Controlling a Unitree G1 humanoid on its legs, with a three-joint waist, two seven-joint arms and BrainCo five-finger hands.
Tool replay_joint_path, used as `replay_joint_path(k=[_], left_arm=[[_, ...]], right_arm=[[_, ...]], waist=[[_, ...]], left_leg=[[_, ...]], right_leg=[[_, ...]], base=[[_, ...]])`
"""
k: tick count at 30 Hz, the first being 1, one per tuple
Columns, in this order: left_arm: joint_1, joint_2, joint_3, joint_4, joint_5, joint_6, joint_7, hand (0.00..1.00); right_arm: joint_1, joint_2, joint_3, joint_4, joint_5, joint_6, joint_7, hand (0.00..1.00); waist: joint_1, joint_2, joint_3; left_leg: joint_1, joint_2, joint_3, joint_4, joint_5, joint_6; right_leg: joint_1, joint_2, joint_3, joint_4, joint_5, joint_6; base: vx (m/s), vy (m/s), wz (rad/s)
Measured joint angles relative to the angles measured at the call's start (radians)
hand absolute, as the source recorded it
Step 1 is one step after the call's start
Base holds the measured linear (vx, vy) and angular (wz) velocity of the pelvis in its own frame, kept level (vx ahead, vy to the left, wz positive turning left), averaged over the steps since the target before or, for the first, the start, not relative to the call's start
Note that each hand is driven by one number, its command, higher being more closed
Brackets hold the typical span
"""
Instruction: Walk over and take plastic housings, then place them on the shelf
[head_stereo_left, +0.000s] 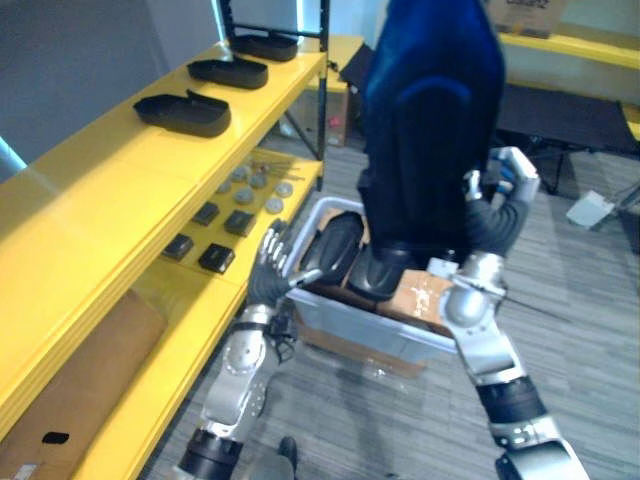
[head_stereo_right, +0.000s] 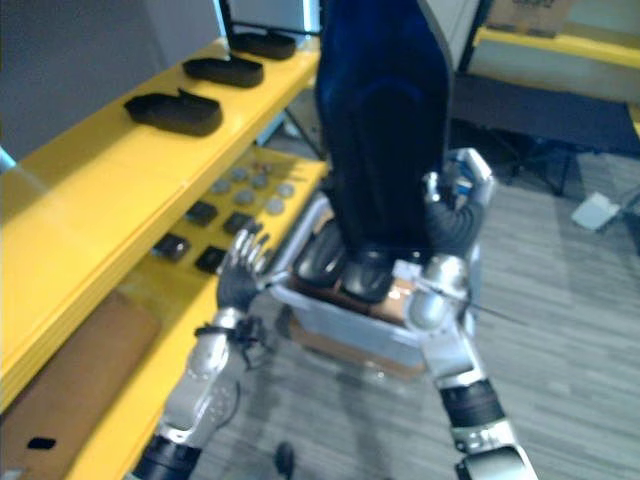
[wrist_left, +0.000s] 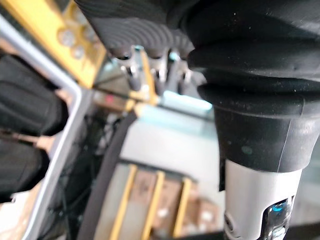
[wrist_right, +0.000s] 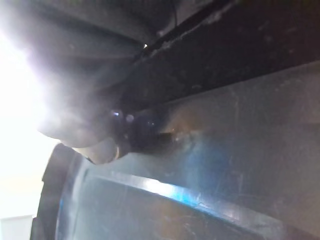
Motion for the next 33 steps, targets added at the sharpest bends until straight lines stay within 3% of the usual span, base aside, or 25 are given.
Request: replay_joint_path(k=[6, 15, 26, 33], left_arm=[[-0.018, -0.003, -0.021, 0.010, -0.026, 0.037, -0.003, 0.00], [-0.018, -0.003, -0.017, 0.032, -0.179, 0.039, -0.053, 0.00], [-0.011, -0.020, 0.014, -0.078, -0.350, 0.035, -0.134, 0.00], [0.004, -0.023, 0.046, -0.116, -0.339, 0.035, -0.133, 0.00]], right_arm=[[0.001, 0.041, 0.057, -0.001, 0.005, -0.020, 0.054, 1.00], [0.042, 0.060, 0.078, 0.003, -0.001, -0.027, 0.116, 1.00], [0.101, 0.065, 0.107, 0.046, -0.013, -0.027, 0.154, 1.00], [0.109, 0.078, 0.113, 0.061, -0.012, -0.048, 0.194, 1.00]], waist=[[-0.020, 0.004, -0.017], [-0.031, 0.012, -0.040], [-0.035, 0.017, -0.057], [-0.036, 0.017, -0.057]], left_leg=[[0.011, -0.001, 0.010, -0.040, 0.032, 0.005], [0.010, -0.004, 0.005, -0.040, 0.035, 0.004], [0.010, -0.005, -0.002, -0.042, 0.041, 0.004], [0.009, -0.007, -0.002, -0.042, 0.044, 0.005]], right_leg=[[-0.015, 0.000, 0.007, 0.000, 0.005, 0.009], [-0.012, 0.001, 0.005, -0.011, 0.010, 0.015], [-0.011, 0.001, -0.001, -0.014, 0.007, 0.010], [-0.011, 0.001, -0.001, -0.017, 0.007, 0.010]], base=[[-0.03, 0.008, -0.04], [0.00, 0.000, 0.00], [0.00, 0.000, 0.00], [0.00, 0.000, 0.00]])
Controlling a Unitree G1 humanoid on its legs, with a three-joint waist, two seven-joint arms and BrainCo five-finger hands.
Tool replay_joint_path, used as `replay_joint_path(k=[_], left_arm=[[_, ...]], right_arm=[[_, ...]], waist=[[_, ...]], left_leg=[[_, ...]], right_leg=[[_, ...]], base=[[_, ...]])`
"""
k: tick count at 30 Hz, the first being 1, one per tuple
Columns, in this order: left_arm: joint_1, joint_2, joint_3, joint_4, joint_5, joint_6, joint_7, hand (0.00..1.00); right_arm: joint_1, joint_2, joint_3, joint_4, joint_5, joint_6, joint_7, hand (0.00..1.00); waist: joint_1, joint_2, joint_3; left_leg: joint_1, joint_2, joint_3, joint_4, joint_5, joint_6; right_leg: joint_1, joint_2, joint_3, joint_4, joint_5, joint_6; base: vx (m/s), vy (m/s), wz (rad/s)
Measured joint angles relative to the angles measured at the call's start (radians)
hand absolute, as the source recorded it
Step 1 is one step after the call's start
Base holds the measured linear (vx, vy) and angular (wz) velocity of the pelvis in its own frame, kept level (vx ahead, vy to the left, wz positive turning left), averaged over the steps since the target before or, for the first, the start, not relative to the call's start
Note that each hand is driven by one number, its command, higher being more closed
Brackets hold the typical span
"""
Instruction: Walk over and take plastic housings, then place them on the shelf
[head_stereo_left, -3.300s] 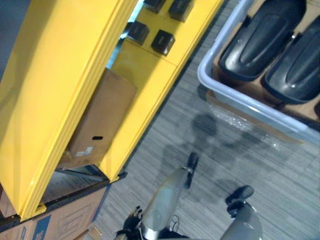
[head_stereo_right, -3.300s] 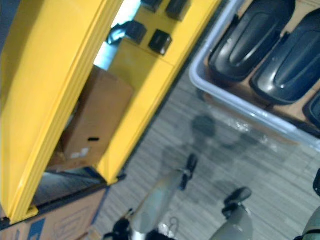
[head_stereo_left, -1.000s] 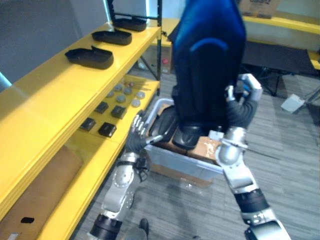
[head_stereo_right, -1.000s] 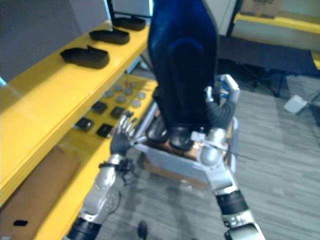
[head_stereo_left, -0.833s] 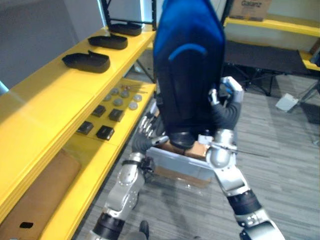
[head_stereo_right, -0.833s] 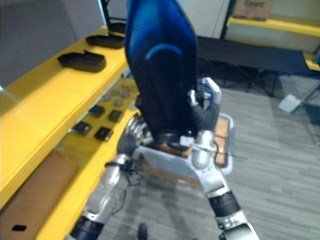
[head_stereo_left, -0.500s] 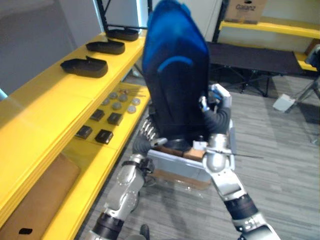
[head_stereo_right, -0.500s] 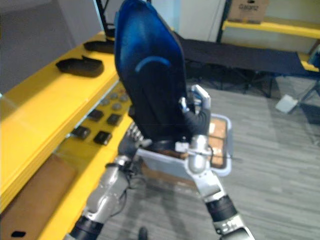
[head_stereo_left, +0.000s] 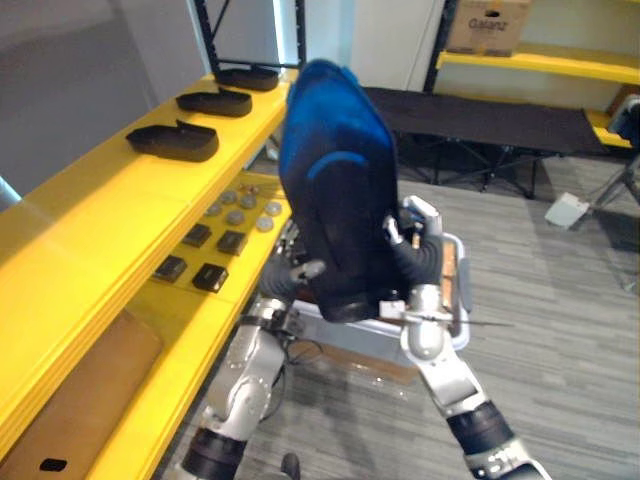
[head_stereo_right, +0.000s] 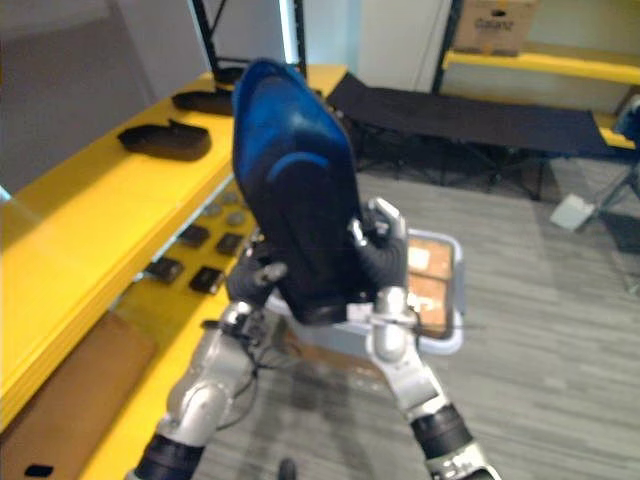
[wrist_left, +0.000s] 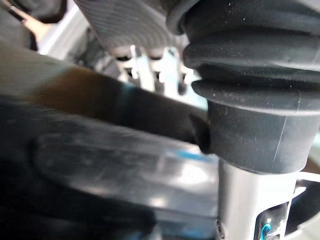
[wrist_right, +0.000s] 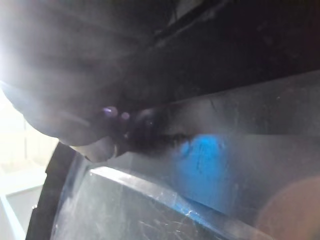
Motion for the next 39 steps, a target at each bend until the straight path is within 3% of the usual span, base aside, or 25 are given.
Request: replay_joint_path(k=[9, 15, 16, 27, 32, 39], left_arm=[[0.031, -0.016, 0.014, -0.018, 0.159, 0.008, 0.000, 0.00], [0.066, -0.014, 0.020, -0.018, 0.247, 0.041, -0.003, 0.00], [0.067, -0.014, 0.014, -0.017, 0.255, 0.044, -0.003, 1.00], [0.091, 0.023, 0.003, -0.016, 0.272, 0.035, 0.025, 1.00], [0.104, 0.023, 0.003, -0.013, 0.198, 0.002, 0.078, 1.00], [0.104, 0.023, 0.003, -0.005, 0.144, -0.034, 0.089, 1.00]], right_arm=[[0.003, 0.018, 0.031, 0.030, 0.000, -0.008, -0.001, 1.00], [0.003, 0.018, 0.072, 0.046, -0.003, -0.003, -0.007, 1.00], [0.003, 0.019, 0.082, 0.051, -0.002, 0.003, -0.015, 1.00], [-0.002, 0.021, 0.126, 0.060, 0.016, 0.013, -0.021, 1.00], [-0.004, 0.029, 0.160, 0.059, 0.033, 0.012, -0.021, 1.00], [-0.009, 0.049, 0.170, 0.058, 0.038, 0.008, -0.021, 1.00]], waist=[[0.004, -0.001, -0.015], [0.004, -0.001, -0.036], [0.005, -0.001, -0.036], [0.009, -0.001, -0.038], [0.008, -0.002, -0.039], [0.005, -0.006, -0.042]], left_leg=[[-0.008, -0.004, -0.005, 0.000, 0.000, 0.000], [-0.016, -0.006, -0.022, 0.000, 0.003, 0.000], [-0.018, -0.006, -0.027, 0.000, 0.005, -0.001], [-0.017, 0.000, -0.029, 0.000, 0.009, -0.002], [-0.019, 0.000, -0.028, 0.000, 0.009, -0.002], [-0.021, 0.002, -0.025, 0.000, 0.009, -0.002]], right_leg=[[-0.002, 0.000, -0.004, -0.006, 0.001, 0.001], [-0.001, 0.000, -0.019, -0.009, 0.001, 0.001], [0.001, 0.000, -0.025, -0.009, 0.001, 0.000], [0.000, 0.001, -0.027, -0.012, -0.001, -0.002], [-0.001, 0.002, -0.027, -0.015, -0.001, -0.002], [-0.003, 0.003, -0.025, -0.018, 0.000, -0.002]], base=[[0.00, 0.000, 0.00], [0.00, 0.002, 0.08], [-0.01, 0.010, 0.10], [0.00, 0.001, 0.01], [0.00, 0.000, 0.00], [0.00, 0.000, 0.00]])
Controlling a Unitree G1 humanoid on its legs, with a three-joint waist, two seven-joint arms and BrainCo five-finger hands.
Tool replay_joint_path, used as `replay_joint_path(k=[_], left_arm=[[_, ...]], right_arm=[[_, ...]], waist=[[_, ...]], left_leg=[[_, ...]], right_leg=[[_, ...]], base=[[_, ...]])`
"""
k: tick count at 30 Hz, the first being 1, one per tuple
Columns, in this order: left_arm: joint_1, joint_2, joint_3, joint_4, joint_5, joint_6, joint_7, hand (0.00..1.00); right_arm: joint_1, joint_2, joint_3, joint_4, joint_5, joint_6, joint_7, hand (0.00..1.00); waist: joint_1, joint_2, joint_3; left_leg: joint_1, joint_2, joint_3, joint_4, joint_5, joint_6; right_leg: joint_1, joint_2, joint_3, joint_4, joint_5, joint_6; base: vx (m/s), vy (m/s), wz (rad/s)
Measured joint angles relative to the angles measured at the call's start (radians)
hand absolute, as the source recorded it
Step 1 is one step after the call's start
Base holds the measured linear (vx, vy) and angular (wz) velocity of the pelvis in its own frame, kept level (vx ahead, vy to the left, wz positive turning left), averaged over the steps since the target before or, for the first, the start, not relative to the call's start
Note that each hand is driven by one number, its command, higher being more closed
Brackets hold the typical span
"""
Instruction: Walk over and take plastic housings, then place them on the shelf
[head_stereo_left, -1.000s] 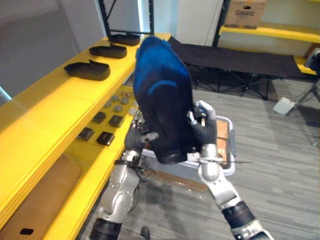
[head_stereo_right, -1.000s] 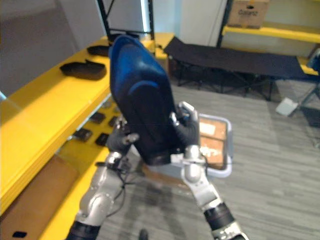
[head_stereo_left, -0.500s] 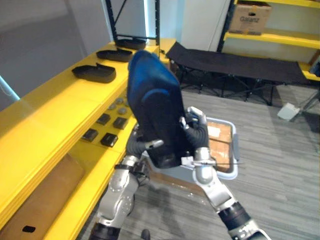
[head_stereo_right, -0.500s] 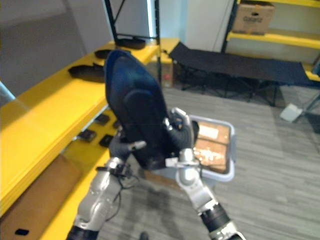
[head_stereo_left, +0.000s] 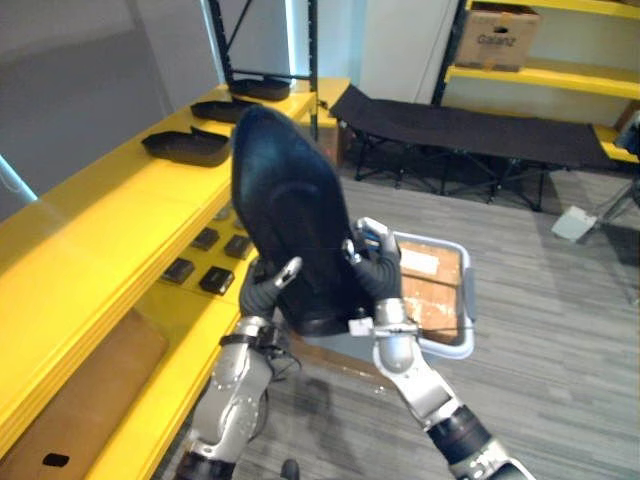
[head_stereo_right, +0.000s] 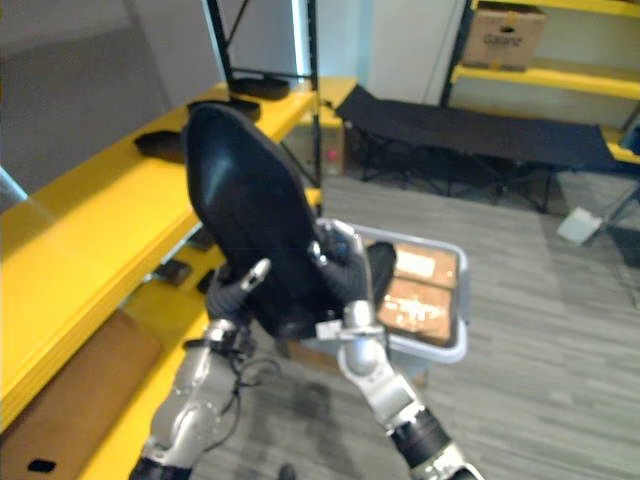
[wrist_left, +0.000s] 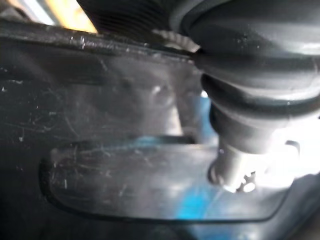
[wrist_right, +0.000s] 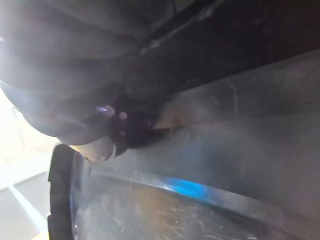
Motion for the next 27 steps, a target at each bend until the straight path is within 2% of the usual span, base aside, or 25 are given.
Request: replay_joint_path(k=[2, 3, 6, 11, 14, 17, 19, 22, 24, 26, 27], left_arm=[[0.000, 0.000, -0.001, 0.000, -0.008, -0.011, 0.000, 1.00], [0.000, 0.000, -0.002, 0.000, -0.009, -0.013, 0.000, 1.00], [0.000, 0.000, -0.001, 0.000, 0.015, -0.038, 0.008, 1.00], [-0.001, 0.001, 0.011, 0.000, 0.070, -0.045, 0.041, 1.00], [-0.010, -0.001, 0.023, -0.003, 0.135, -0.058, 0.058, 1.00], [-0.038, -0.007, 0.034, -0.005, 0.221, -0.079, 0.096, 1.00], [-0.057, -0.023, 0.059, -0.006, 0.289, -0.082, 0.114, 1.00], [-0.069, -0.041, 0.099, -0.006, 0.320, -0.081, 0.109, 1.00], [-0.075, -0.041, 0.105, -0.006, 0.362, -0.080, 0.108, 1.00], [-0.076, -0.041, 0.139, -0.006, 0.420, -0.079, 0.115, 1.00], [-0.076, -0.041, 0.152, -0.006, 0.439, -0.078, 0.117, 1.00]], right_arm=[[0.000, 0.000, 0.003, 0.000, 0.000, -0.009, 0.000, 1.00], [0.000, 0.000, 0.004, 0.000, 0.000, -0.012, 0.000, 0.00], [0.000, 0.000, 0.005, 0.000, 0.013, -0.020, 0.038, 0.00], [0.005, -0.008, 0.034, -0.008, 0.031, -0.034, 0.133, 0.00], [0.004, -0.009, 0.027, -0.026, 0.038, -0.021, 0.173, 0.00], [-0.004, -0.011, -0.007, -0.088, 0.092, 0.017, 0.207, 0.00], [-0.011, -0.021, -0.075, -0.136, 0.110, 0.038, 0.246, 0.00], [-0.051, -0.084, -0.167, -0.183, 0.065, 0.080, 0.313, 0.00], [-0.055, -0.139, -0.209, -0.210, 0.115, 0.087, 0.368, 0.00], [-0.041, -0.152, -0.352, -0.248, 0.296, 0.086, 0.442, 0.00], [-0.035, -0.153, -0.400, -0.257, 0.347, 0.086, 0.460, 0.00]], waist=[[-0.001, -0.004, -0.003], [-0.001, -0.005, -0.005], [-0.002, -0.008, -0.021], [-0.002, -0.011, -0.024], [0.000, -0.014, -0.026], [0.002, -0.016, -0.027], [0.000, -0.016, -0.027], [-0.006, -0.016, -0.027], [-0.005, -0.016, -0.027], [-0.006, -0.016, -0.026], [-0.007, -0.016, -0.026]], left_leg=[[-0.001, 0.001, 0.002, 0.000, 0.000, 0.000], [-0.002, 0.001, 0.002, 0.000, 0.000, 0.000], [-0.011, 0.000, 0.007, 0.000, 0.000, 0.000], [-0.011, -0.001, 0.009, 0.000, 0.000, 0.000], [-0.009, -0.002, 0.008, 0.000, 0.000, 0.000], [-0.004, -0.004, 0.008, 0.000, 0.000, 0.000], [0.007, -0.006, 0.008, 0.000, 0.000, 0.001], [0.008, -0.004, 0.016, 0.000, 0.000, 0.000], [0.008, -0.002, 0.021, 0.000, 0.000, 0.000], [0.009, -0.001, 0.026, 0.000, 0.000, 0.000], [0.009, -0.002, 0.027, 0.000, 0.000, 0.000]], right_leg=[[0.000, 0.001, 0.000, -0.004, 0.003, -0.002], [0.000, 0.002, 0.000, -0.007, 0.004, -0.002], [-0.001, 0.006, 0.000, -0.023, 0.021, -0.003], [0.000, 0.005, 0.001, -0.025, 0.024, -0.002], [0.002, 0.004, 0.000, -0.024, 0.024, -0.002], [0.006, 0.001, 0.000, -0.022, 0.025, -0.002], [0.018, -0.001, 0.000, -0.022, 0.024, -0.002], [0.016, 0.000, 0.001, -0.020, 0.024, -0.002], [0.015, 0.000, 0.003, -0.019, 0.024, -0.001], [0.013, 0.001, 0.010, -0.018, 0.025, 0.000], [0.012, 0.001, 0.012, -0.019, 0.025, 0.000]], base=[[0.00, 0.000, 0.00], [0.00, 0.000, 0.00], [0.01, 0.012, -0.03], [0.00, 0.011, -0.01], [0.00, 0.010, 0.00], [0.00, 0.011, 0.00], [0.00, 0.037, 0.00], [0.00, 0.011, 0.00], [0.00, 0.010, -0.02], [0.00, 0.022, -0.06], [0.01, 0.021, -0.07]])
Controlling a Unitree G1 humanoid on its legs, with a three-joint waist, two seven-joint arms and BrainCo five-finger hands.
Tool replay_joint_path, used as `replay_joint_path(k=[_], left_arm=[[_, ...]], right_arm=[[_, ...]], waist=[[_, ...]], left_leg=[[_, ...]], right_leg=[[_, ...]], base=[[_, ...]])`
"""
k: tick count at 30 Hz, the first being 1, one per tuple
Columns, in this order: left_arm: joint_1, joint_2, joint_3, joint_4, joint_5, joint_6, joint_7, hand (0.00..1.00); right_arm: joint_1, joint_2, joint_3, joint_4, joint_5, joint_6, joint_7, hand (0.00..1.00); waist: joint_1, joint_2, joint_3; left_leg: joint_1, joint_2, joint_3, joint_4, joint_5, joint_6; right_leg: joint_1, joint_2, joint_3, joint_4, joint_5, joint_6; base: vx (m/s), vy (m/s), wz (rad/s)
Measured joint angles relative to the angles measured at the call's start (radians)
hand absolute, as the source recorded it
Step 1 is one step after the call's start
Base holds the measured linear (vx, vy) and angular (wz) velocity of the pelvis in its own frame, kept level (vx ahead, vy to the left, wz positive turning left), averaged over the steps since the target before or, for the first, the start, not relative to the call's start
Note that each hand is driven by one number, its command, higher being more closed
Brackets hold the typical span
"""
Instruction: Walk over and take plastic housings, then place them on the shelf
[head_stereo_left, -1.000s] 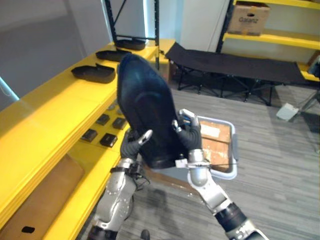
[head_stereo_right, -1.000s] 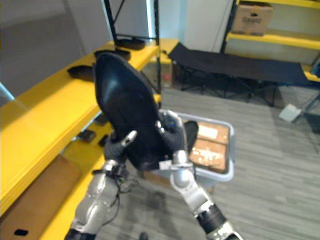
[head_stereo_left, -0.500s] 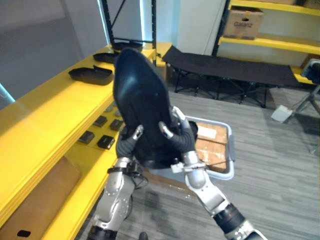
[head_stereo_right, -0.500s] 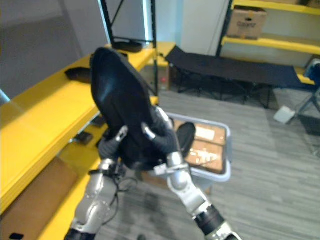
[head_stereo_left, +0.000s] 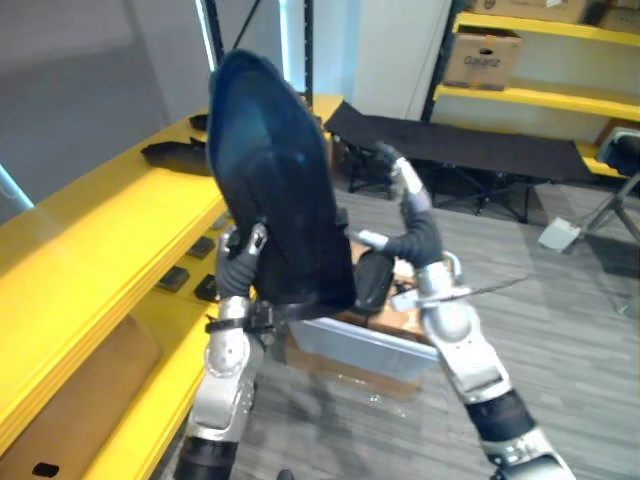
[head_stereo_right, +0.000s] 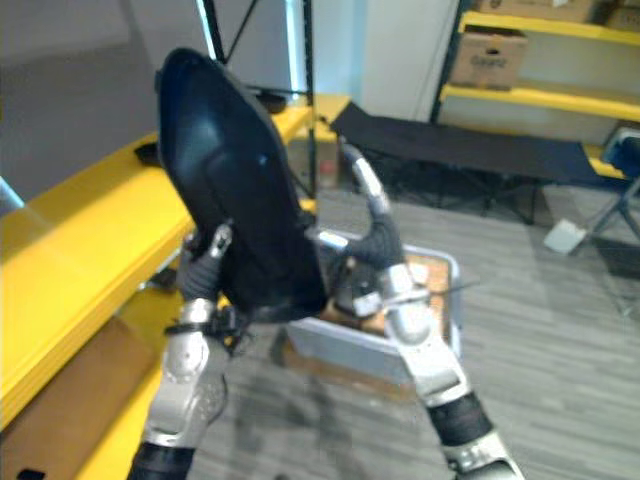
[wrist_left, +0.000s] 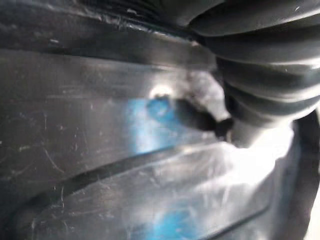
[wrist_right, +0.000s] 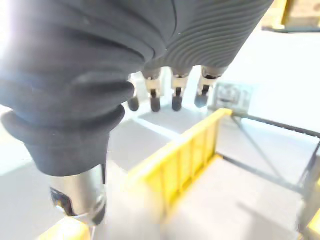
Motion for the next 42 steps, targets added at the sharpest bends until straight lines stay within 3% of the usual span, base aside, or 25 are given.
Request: replay_joint_path(k=[2, 6, 10, 13, 18, 24, 29, 33, 36, 42], left_arm=[[0.002, 0.001, 0.055, 0.000, 0.061, -0.001, 0.024, 1.00], [0.020, -0.001, 0.130, 0.001, 0.164, -0.015, 0.063, 1.00], [0.053, -0.021, 0.147, 0.000, 0.172, -0.068, 0.069, 1.00], [0.096, -0.050, 0.146, -0.001, 0.160, -0.120, 0.068, 1.00], [0.175, -0.068, 0.150, -0.031, 0.150, -0.174, 0.071, 1.00], [0.233, -0.078, 0.212, -0.109, 0.154, -0.221, 0.103, 1.00], [0.243, -0.078, 0.350, -0.204, 0.175, -0.228, 0.193, 1.00], [0.294, -0.082, 0.482, -0.272, 0.173, -0.228, 0.234, 1.00], [0.355, -0.105, 0.578, -0.305, 0.172, -0.228, 0.233, 1.00], [0.458, -0.130, 0.702, -0.320, 0.124, -0.228, 0.216, 1.00]], right_arm=[[0.040, -0.002, -0.157, -0.023, 0.178, -0.019, 0.058, 0.00], [0.195, 0.036, -0.276, -0.025, 0.312, -0.032, 0.109, 0.00], [0.335, 0.119, -0.299, 0.006, 0.309, -0.026, 0.109, 0.00], [0.410, 0.191, -0.295, 0.121, 0.289, -0.023, 0.100, 0.00], [0.486, 0.253, -0.316, 0.329, 0.287, -0.027, 0.039, 0.00], [0.484, 0.274, -0.316, 0.322, 0.286, -0.108, 0.084, 0.00], [0.402, 0.270, -0.210, 0.281, 0.243, -0.115, 0.090, 0.00], [0.315, 0.266, -0.106, 0.281, 0.213, -0.113, 0.085, 0.00], [0.259, 0.264, -0.069, 0.282, 0.172, -0.093, 0.067, 0.00], [0.187, 0.233, -0.028, 0.292, 0.174, -0.053, 0.063, 0.00]], waist=[[-0.010, 0.000, 0.000], [-0.046, 0.001, 0.007], [-0.055, 0.007, 0.024], [-0.078, 0.007, 0.029], [-0.080, 0.012, 0.035], [-0.074, 0.013, 0.045], [-0.043, 0.014, 0.050], [0.022, 0.010, 0.064], [0.080, 0.001, 0.067], [0.146, -0.001, 0.068]], left_leg=[[0.001, 0.000, 0.010, 0.000, -0.001, 0.001], [0.000, 0.003, 0.023, -0.004, -0.004, 0.000], [0.003, 0.009, 0.055, -0.005, -0.012, -0.002], [0.005, 0.009, 0.061, -0.005, -0.018, -0.002], [-0.003, 0.007, 0.077, -0.005, -0.027, -0.003], [-0.003, 0.003, 0.052, -0.004, -0.029, -0.003], [-0.019, -0.008, -0.009, -0.005, -0.029, -0.005], [-0.040, -0.020, -0.089, -0.005, -0.015, -0.004], [-0.058, -0.035, -0.147, 0.000, -0.003, 0.005], [-0.052, -0.043, -0.173, 0.001, -0.002, 0.006]], right_leg=[[-0.006, 0.000, 0.012, 0.000, 0.001, 0.001], [-0.014, 0.000, 0.022, 0.000, 0.001, 0.001], [-0.031, 0.002, 0.056, 0.001, 0.002, 0.003], [-0.035, 0.002, 0.068, -0.004, 0.003, 0.005], [-0.044, 0.001, 0.079, -0.008, 0.006, 0.006], [-0.029, 0.001, 0.062, -0.013, 0.011, 0.014], [-0.005, -0.004, 0.001, -0.020, 0.003, 0.012], [0.024, -0.004, -0.084, -0.022, -0.008, 0.015], [0.044, -0.005, -0.153, -0.022, -0.014, 0.018], [0.063, -0.012, -0.174, -0.007, -0.021, 0.006]], base=[[0.02, 0.023, -0.11], [0.02, 0.015, -0.11], [0.01, 0.017, -0.24], [0.02, 0.018, -0.13], [0.04, 0.019, -0.06], [0.02, 0.014, 0.10], [-0.01, 0.020, 0.30], [0.00, 0.010, 0.65], [0.03, 0.015, 0.65], [0.02, 0.041, 0.19]])
